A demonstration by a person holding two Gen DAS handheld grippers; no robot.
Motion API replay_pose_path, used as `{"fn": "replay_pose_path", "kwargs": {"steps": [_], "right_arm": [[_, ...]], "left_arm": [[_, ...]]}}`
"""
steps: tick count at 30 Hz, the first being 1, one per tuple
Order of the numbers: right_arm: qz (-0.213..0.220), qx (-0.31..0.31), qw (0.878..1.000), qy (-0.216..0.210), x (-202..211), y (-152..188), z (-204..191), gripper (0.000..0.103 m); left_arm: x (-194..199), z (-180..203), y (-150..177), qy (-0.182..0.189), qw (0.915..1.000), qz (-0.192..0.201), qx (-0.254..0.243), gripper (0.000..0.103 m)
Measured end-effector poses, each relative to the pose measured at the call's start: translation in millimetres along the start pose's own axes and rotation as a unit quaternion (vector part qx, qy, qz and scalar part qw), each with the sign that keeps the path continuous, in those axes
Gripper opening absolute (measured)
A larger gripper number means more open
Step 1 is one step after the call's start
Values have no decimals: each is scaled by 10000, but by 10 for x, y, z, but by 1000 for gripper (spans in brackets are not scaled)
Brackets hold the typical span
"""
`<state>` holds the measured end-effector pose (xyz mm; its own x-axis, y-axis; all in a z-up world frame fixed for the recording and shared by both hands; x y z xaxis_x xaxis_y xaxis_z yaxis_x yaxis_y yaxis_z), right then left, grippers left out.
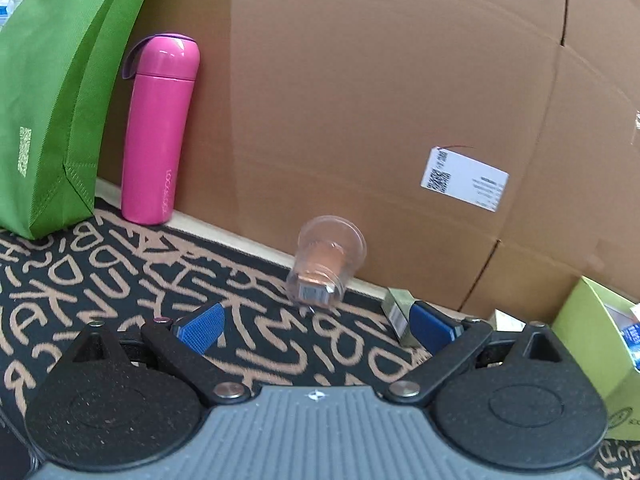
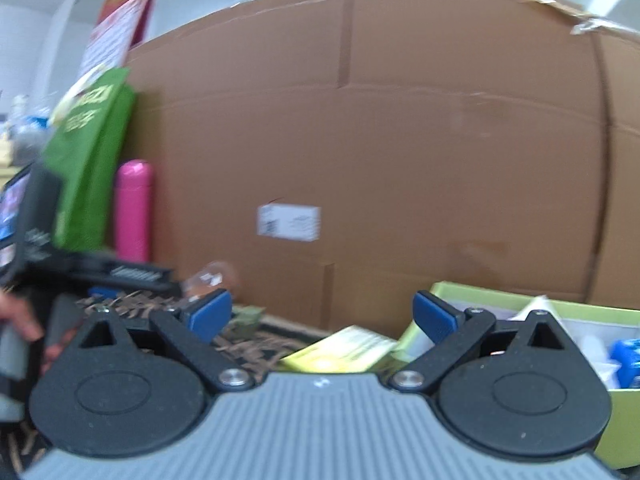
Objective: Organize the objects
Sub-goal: 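Grasp the small dark-green box with the left tool while the right tool grasps the yellow box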
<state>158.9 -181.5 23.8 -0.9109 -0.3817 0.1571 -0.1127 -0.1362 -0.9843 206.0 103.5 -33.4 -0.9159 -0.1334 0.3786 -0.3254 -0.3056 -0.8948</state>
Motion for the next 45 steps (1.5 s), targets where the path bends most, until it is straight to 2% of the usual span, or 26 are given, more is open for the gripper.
{"fn": "replay_pose_path", "kwargs": {"steps": [3, 7, 11, 16, 17, 18, 19, 20, 23, 27, 31, 36, 37, 39, 40, 41, 43, 45], "right_arm": [[-360, -117, 9990, -250, -116, 80, -157, 99], [-928, -200, 9947, -392, -329, 224, -309, 99], [-1335, -211, 9907, -139, -509, 346, -366, 99], [-1546, -470, 9865, 250, -645, 417, -299, 99], [-1569, -561, 9854, 362, -668, 440, -255, 99], [-1587, -641, 9841, 475, -708, 447, -230, 99], [-1596, -713, 9828, 603, -735, 461, -201, 99], [-1614, -793, 9810, 728, -781, 468, -176, 99], [-1671, -1038, 9747, 1059, -916, 514, -146, 100], [-1877, -1224, 9635, 1462, -1097, 561, -160, 101], [-2151, -1132, 9528, 1821, -1243, 616, -153, 103], [-2401, -1176, 9433, 1968, -1350, 685, -96, 103], [-2420, -1150, 9431, 1970, -1356, 691, -100, 101], [-2394, -1128, 9443, 1958, -1337, 693, -103, 90], [-2356, -1140, 9453, 1948, -1303, 691, -94, 78], [-2348, -1153, 9467, 1881, -1267, 692, -91, 70], [-2356, -1056, 9549, 1468, -1193, 705, -123, 70], [-2372, -818, 9595, 1285, -1071, 715, -163, 70]], "left_arm": [[-72, 28, -9, 32, 10000, -34, 32, 101], [-166, 271, -28, 445, 9989, -80, -126, 99], [-357, 580, 4, 672, 9958, -192, -590, 95], [-719, 742, 126, 643, 9931, -518, -827, 86], [-804, 726, 161, 590, 9929, -649, -803, 75], [-889, 692, 202, 593, 9915, -927, -699, 59], [-875, 661, 179, 593, 9926, -848, -640, 51], [-859, 637, 179, 780, 9911, -913, -567, 23], [-785, 564, 213, 1048, 9874, -1021, -609, 24], [-690, 551, 245, 931, 9867, -1000, -880, 24], [-637, 526, 259, 835, 9872, -963, -956, 24], [-613, 546, 244, 803, 9872, -973, -971, 24], [-647, 538, 230, 797, 9873, -974, -973, 24], [-681, 523, 213, 782, 9871, -971, -1003, 24], [-678, 527, 214, 776, 9870, -970, -1023, 24], [-676, 530, 214, 774, 9869, -968, -1034, 24], [-662, 528, 217, 777, 9868, -973, -1040, 24], [-653, 525, 217, 779, 9865, -972, -1062, 24]]}}
Point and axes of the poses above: each gripper's, at about its wrist camera, not at the fingertips, and x roughly against the way its jaws point, z to its right, y to its underside, the point moved 6 cm from there along -x, roughly the way its jaws point, and after that the axes turned 2 degrees about z, right-handed, at the moved point
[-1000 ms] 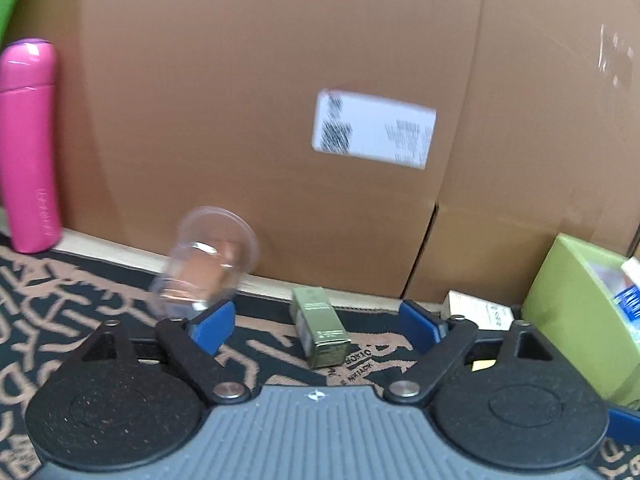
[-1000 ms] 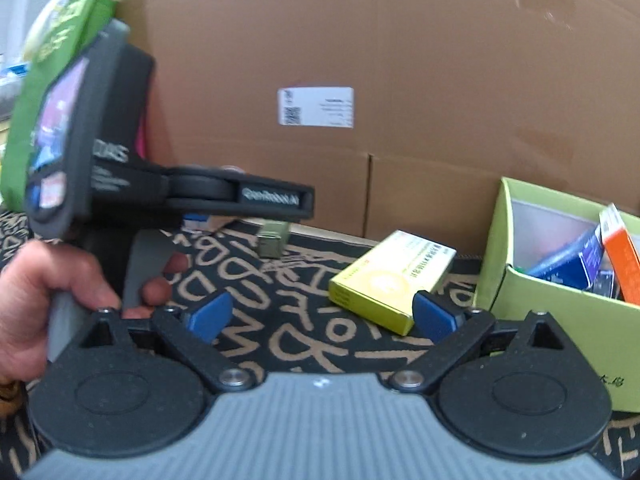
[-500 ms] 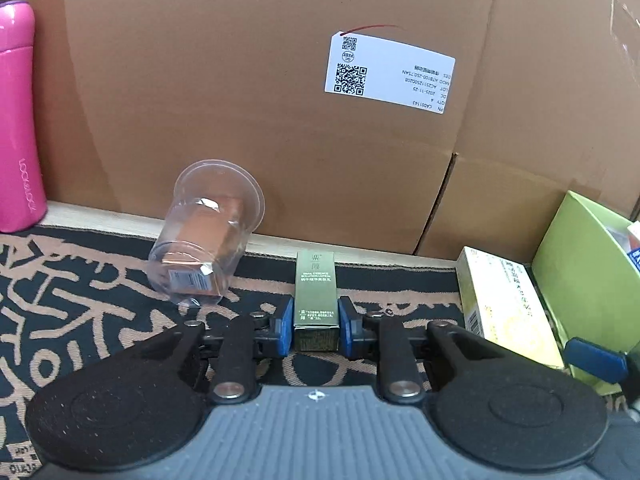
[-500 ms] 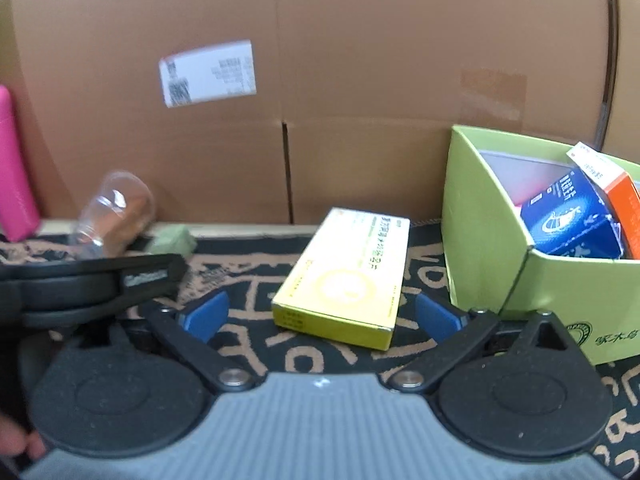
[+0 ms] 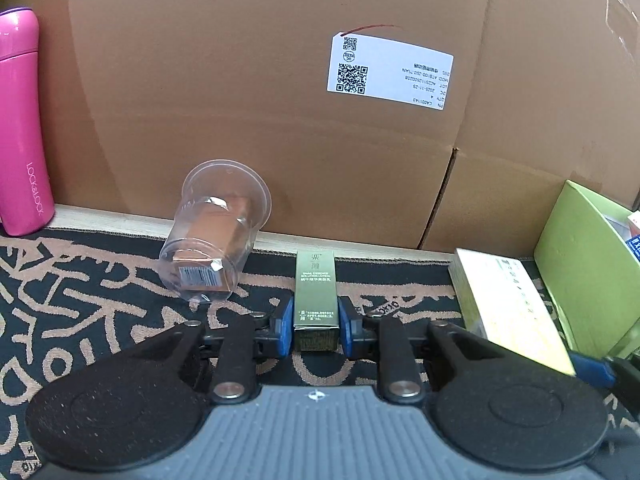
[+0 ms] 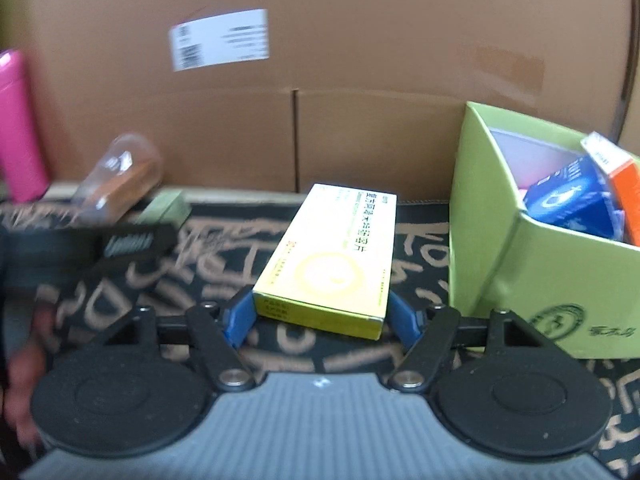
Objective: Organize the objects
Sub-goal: 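Grasp the small dark-green box with the left tool while the right tool grasps the yellow box, then lift the dark-green box with the left tool while the right tool lifts the yellow box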
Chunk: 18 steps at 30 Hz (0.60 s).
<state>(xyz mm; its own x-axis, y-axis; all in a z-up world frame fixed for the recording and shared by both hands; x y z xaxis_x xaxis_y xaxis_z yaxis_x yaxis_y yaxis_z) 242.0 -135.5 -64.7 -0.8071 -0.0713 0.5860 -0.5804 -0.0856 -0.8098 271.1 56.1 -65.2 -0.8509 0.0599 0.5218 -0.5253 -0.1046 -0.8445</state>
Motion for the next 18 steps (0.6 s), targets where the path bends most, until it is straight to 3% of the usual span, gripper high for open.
{"fn": "replay_pose_path", "kwargs": {"steps": [5, 10, 13, 14, 15, 17, 18], "right_arm": [[10, 723, 9949, -709, 415, 282, -40, 70], [12, 1149, 9874, -1086, 830, 540, 42, 71], [75, 1062, 9880, -1120, 846, 522, 54, 91], [129, 1044, 9882, -1114, 813, 497, 70, 92], [167, 1026, 9884, -1109, 780, 458, 46, 92], [183, 962, 9885, -1153, 694, 382, 41, 92], [150, 929, 9890, -1141, 640, 341, 21, 92]], "left_arm": [[95, 8, 54, 171, 9998, -76, -119, 24], [397, 27, 194, 724, 9964, -289, -327, 24], [495, 28, 249, 860, 9958, -317, -52, 25], [502, 18, 253, 812, 9964, -256, 11, 33], [504, 12, 262, 739, 9971, -167, 58, 57], [516, 1, 277, 482, 9988, 78, 60, 73], [498, 10, 269, 380, 9991, 191, 8, 73]]}}
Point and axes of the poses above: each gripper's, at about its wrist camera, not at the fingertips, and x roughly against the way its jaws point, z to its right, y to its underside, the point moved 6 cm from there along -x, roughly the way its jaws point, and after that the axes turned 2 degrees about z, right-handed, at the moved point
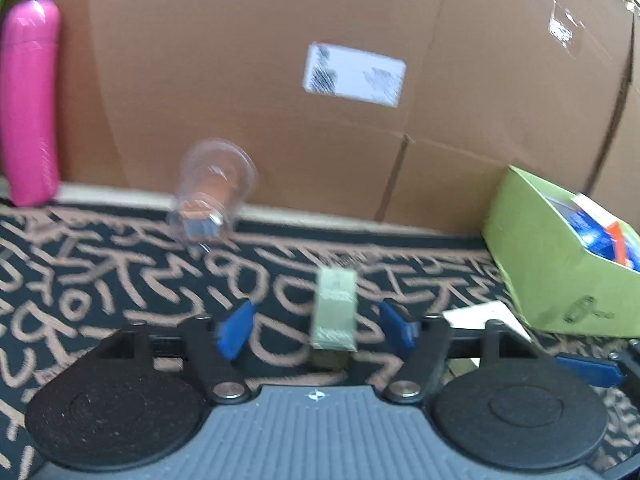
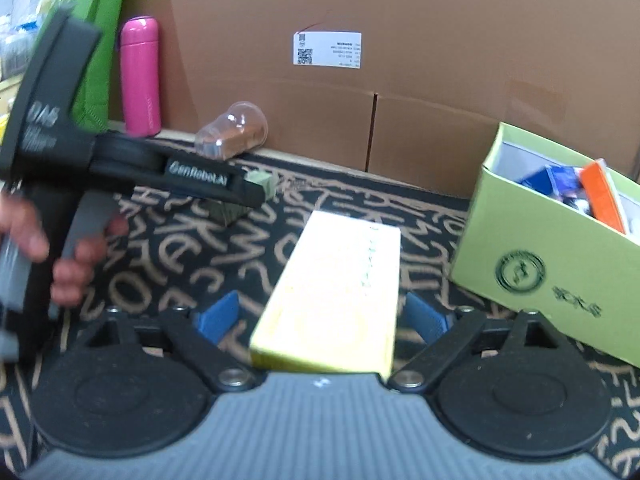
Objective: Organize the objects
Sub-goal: 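Lift the dark-green box with the left tool while the right tool lifts the yellow box, then lower both boxes into the light-green box and open both tools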
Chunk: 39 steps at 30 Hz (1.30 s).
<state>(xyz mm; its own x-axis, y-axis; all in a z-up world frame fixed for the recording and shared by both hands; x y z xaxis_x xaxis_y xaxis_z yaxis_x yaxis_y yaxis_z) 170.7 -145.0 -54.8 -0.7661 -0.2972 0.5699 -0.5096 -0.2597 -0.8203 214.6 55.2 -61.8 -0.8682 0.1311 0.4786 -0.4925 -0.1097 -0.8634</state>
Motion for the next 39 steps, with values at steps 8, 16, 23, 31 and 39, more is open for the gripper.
{"fn": "replay_pose_path", "kwargs": {"steps": [8, 16, 23, 31, 39], "right_arm": [[-39, -384, 9992, -96, -158, 5, 125, 86], [138, -125, 9995, -235, -106, -7, 62, 67], [1254, -285, 9917, 59, 289, -269, 315, 67], [2228, -377, 9704, 848, 762, -648, 969, 67], [2321, -1286, 9402, 2136, 848, -462, 2031, 67]], "left_arm": [[-70, 81, -11, -11, 9993, -253, -292, 37], [32, 76, 14, -208, 9993, -131, -283, 23], [91, 98, -5, -353, 9990, 81, -272, 23], [318, 484, -222, 58, 9985, 505, -224, 23], [319, 1509, -689, 835, 9895, 658, -974, 23]]}}
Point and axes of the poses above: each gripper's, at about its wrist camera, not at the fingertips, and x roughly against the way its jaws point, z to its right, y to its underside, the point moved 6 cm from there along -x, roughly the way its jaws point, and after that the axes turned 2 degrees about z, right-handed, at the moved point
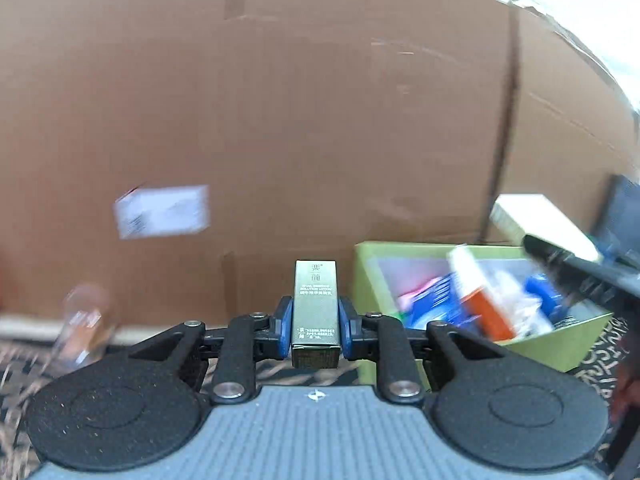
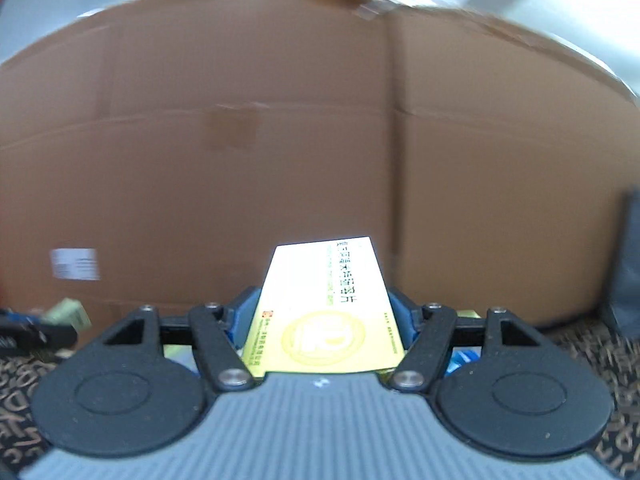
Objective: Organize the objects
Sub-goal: 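Lower both boxes into the light-green box and open both tools, then grasp the clear plastic cup with the left tool while the right tool grasps the copper box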
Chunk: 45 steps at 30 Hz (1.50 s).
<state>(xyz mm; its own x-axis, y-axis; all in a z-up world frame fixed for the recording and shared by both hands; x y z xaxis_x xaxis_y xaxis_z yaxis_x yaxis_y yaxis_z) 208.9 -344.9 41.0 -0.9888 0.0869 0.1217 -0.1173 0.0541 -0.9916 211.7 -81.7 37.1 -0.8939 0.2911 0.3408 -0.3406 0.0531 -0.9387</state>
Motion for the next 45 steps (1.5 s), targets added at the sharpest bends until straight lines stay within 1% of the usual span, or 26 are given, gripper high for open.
{"fn": "replay_pose_path", "kwargs": {"steps": [2, 4, 6, 8, 9, 10, 11, 14, 17, 18, 20, 22, 23, 24, 25, 26, 27, 28, 29, 31, 36, 37, 41, 43, 45], "right_arm": [[-96, -229, 9995, 208, -86, 71, 217, 67], [-157, -421, 9983, 369, -159, 123, 369, 67], [-236, -704, 9967, 319, -223, 172, 469, 67], [-401, -767, 9961, 185, -319, 243, 460, 68], [-579, -714, 9957, 103, -375, 296, 430, 69], [-733, -659, 9951, 64, -416, 339, 401, 75], [-798, -611, 9949, 123, -427, 364, 388, 77], [-581, -438, 9967, 364, -319, 280, 401, 77], [-288, -593, 9960, 611, -176, 157, 522, 77], [-268, -690, 9954, 605, -160, 139, 563, 76], [-334, -811, 9945, 565, -171, 138, 608, 62], [-486, -808, 9942, 523, -211, 175, 621, 61], [-533, -791, 9941, 523, -249, 196, 623, 60], [-579, -758, 9940, 537, -273, 212, 618, 60], [-593, -737, 9940, 556, -285, 213, 616, 61], [-567, -732, 9940, 584, -282, 220, 607, 63], [-548, -728, 9939, 618, -287, 216, 617, 67], [-519, -725, 9938, 664, -285, 210, 627, 77], [-479, -716, 9937, 716, -265, 236, 620, 85], [-436, -693, 9935, 796, -222, 235, 621, 86], [-467, -689, 9933, 807, -205, 253, 618, 91], [-459, -675, 9934, 808, -208, 247, 609, 93], [-295, -612, 9952, 701, -152, 202, 513, 98], [-125, -550, 9967, 589, -104, 160, 425, 101], [116, -501, 9978, 410, -26, 100, 301, 103]], "left_arm": [[-119, 211, -126, 124, 9998, -21, -184, 23], [-233, 380, -187, 212, 9993, -66, -290, 23], [-353, 497, -229, 288, 9990, -112, -308, 23], [-474, 600, -242, 362, 9987, -184, -303, 23], [-533, 647, -241, 397, 9984, -234, -321, 23], [-598, 689, -233, 423, 9981, -295, -331, 23], [-652, 718, -224, 441, 9978, -360, -333, 23], [-798, 721, -203, 419, 9975, -529, -190, 23], [-879, 731, -166, 381, 9973, -616, -80, 23], [-893, 740, -146, 375, 9974, -610, -103, 23], [-915, 788, -111, 379, 9972, -618, -182, 23], [-921, 822, -88, 413, 9974, -566, -173, 24], [-918, 832, -83, 444, 9975, -536, -154, 37], [-915, 832, -93, 466, 9975, -521, -120, 67], [-888, 816, -103, 362, 9985, -411, -53, 80], [-848, 791, -120, 245, 9995, -217, 7, 95], [-798, 776, -133, 184, 9998, -31, 34, 97], [-760, 772, -141, 202, 9998, 61, 2, 97], [-750, 773, -140, 243, 9997, 46, -47, 97], [-727, 762, -119, 205, 9997, 14, -117, 97], [-671, 670, -33, 14, 9993, -38, -363, 97], [-641, 626, -15, -24, 9992, -32, -395, 97], [-517, 290, 15, -295, 9990, 37, -344, 97], [-415, 87, 38, -480, 9985, 68, -260, 97], [-287, -158, 58, -744, 9970, 144, -158, 97]]}}
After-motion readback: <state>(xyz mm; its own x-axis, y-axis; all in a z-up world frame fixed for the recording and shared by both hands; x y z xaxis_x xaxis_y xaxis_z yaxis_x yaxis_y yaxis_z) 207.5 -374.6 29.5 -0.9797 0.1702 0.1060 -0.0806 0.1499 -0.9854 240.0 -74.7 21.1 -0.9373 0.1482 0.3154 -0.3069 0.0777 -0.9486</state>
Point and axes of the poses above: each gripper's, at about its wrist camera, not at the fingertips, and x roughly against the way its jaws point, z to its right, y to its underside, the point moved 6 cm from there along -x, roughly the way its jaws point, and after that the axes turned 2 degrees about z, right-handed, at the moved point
